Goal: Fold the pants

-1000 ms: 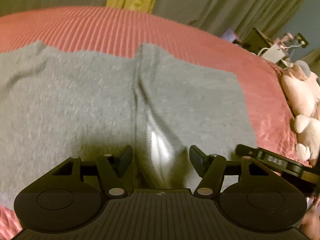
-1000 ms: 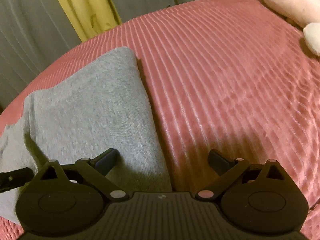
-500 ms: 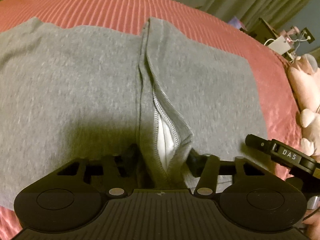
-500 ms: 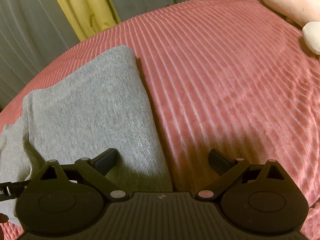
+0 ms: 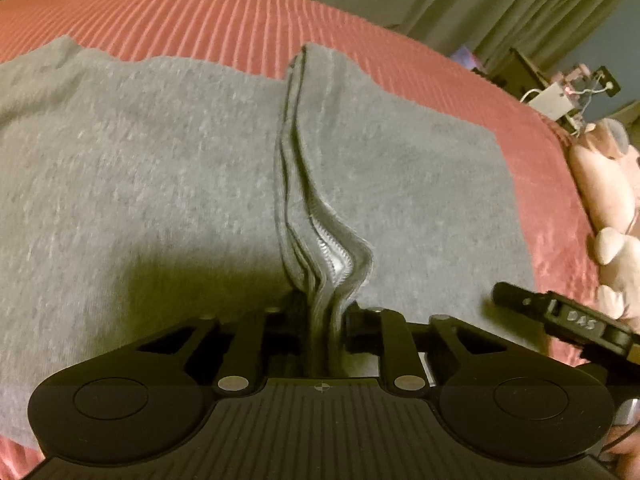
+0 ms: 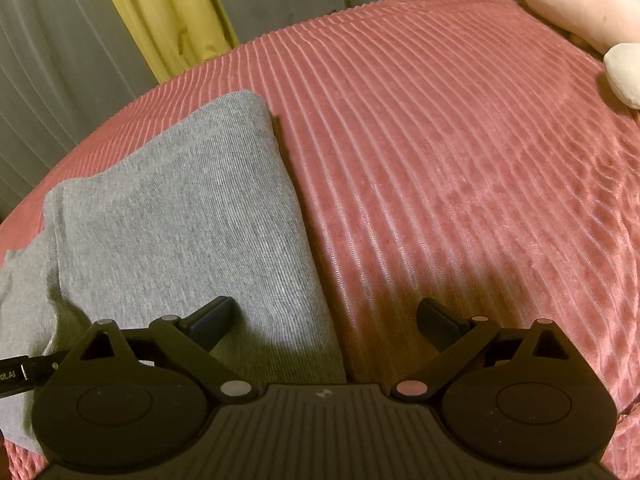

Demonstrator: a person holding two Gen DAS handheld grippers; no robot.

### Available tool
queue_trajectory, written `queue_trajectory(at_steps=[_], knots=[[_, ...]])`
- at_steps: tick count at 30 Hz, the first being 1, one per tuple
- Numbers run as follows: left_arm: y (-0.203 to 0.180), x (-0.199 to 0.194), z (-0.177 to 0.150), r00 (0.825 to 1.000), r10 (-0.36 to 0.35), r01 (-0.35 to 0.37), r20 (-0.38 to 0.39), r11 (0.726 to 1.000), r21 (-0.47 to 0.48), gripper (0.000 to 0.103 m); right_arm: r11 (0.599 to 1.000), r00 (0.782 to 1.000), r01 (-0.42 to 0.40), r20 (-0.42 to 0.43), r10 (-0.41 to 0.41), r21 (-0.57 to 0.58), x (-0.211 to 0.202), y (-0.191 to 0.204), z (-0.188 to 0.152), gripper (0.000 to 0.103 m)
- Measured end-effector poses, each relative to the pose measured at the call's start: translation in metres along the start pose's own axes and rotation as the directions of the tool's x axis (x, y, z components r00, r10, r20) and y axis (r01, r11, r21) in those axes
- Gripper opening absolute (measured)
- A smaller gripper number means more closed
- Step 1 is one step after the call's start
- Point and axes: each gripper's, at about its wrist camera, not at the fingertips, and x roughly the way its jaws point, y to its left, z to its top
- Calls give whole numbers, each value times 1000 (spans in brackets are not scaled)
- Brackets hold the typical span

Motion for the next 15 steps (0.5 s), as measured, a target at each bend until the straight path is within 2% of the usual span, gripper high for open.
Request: queue_trajectory(at_steps=[6, 9, 12, 15], knots=[[-9, -45, -1, 989, -45, 42, 140, 999, 29, 17, 1000, 999, -15, 45, 16, -23, -8, 4, -4, 99], [-4, -72, 2, 980, -55, 50, 191, 998, 27, 17, 995, 996, -19, 89, 28, -99, -19, 16, -10, 99], [10, -92, -3, 977, -8, 2, 214, 1000, 28, 17, 984, 994, -16, 102, 35, -178, -24, 31, -17, 99], [40, -99, -12, 973, 87, -83, 212, 996, -27, 17, 977, 996, -37, 76, 55, -212, -23, 41, -24, 99]])
